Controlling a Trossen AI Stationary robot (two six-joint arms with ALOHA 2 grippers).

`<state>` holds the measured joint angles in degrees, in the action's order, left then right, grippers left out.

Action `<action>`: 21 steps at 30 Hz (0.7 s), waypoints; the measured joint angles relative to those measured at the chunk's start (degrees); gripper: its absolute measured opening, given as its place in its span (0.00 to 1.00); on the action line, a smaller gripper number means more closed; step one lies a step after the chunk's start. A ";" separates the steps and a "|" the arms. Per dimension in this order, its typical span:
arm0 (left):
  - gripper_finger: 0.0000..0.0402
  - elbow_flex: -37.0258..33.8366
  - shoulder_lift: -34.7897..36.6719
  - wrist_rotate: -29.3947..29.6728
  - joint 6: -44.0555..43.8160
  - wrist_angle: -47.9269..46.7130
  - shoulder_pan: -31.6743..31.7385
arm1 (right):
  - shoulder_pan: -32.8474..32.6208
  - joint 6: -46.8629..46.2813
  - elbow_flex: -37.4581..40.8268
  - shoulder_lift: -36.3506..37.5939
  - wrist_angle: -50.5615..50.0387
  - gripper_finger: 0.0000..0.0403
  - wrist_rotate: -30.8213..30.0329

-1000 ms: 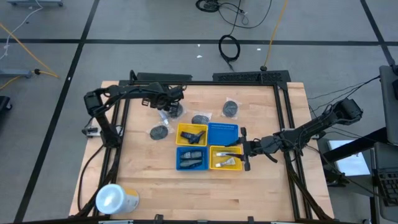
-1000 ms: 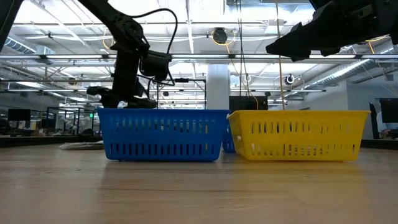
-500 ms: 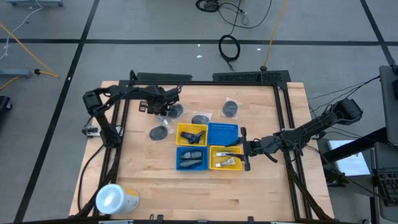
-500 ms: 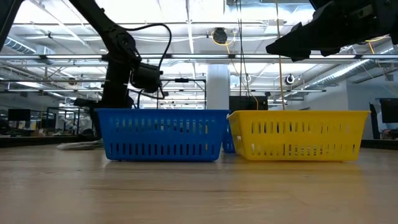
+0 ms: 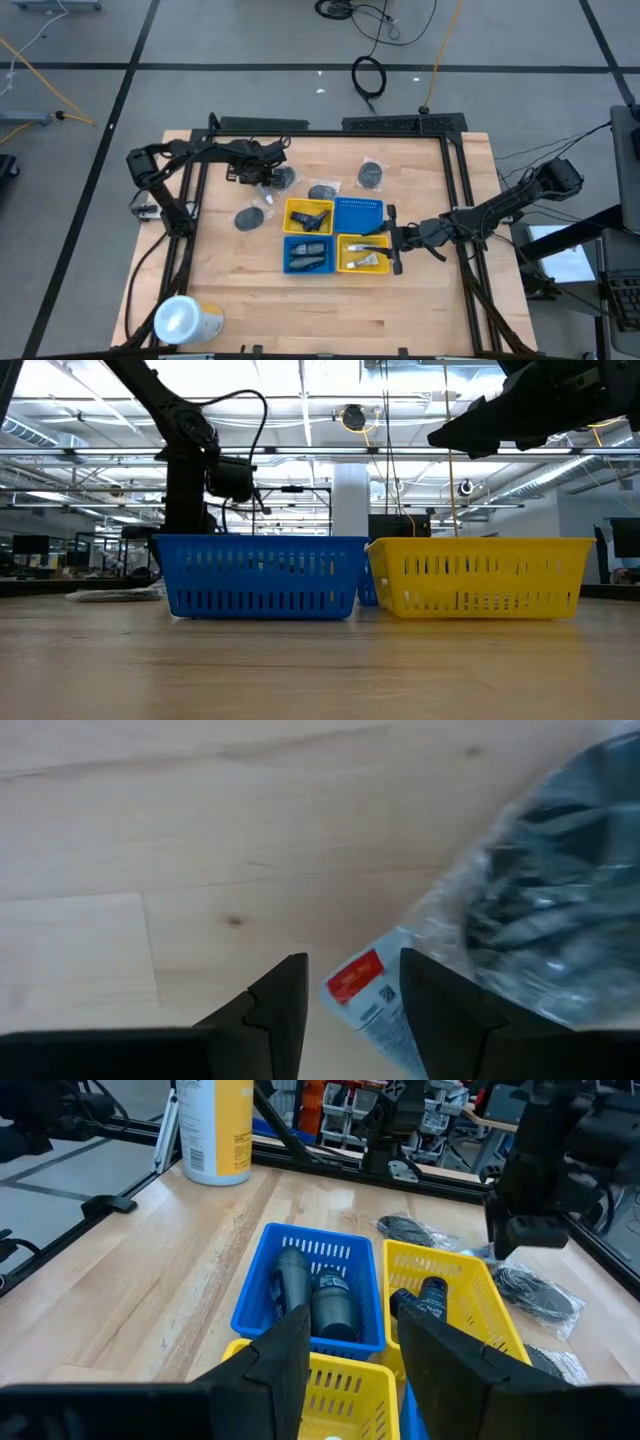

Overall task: Pick & Place Travel size toiletries
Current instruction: Put the white toothpaste into the right yellow bin

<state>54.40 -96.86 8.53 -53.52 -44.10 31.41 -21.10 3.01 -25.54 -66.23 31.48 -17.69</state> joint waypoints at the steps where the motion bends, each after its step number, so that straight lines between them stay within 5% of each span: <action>1: 0.39 0.02 0.56 -0.01 0.37 0.07 0.08 | 0.00 0.00 0.00 0.00 0.00 0.36 0.00; 21: 0.39 0.04 2.34 -1.30 -2.72 0.72 -1.72 | 0.00 0.00 0.00 0.01 0.00 0.36 0.00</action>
<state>54.43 -94.52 7.23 -56.24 -43.38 29.68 -21.10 3.01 -25.54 -66.22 31.48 -17.69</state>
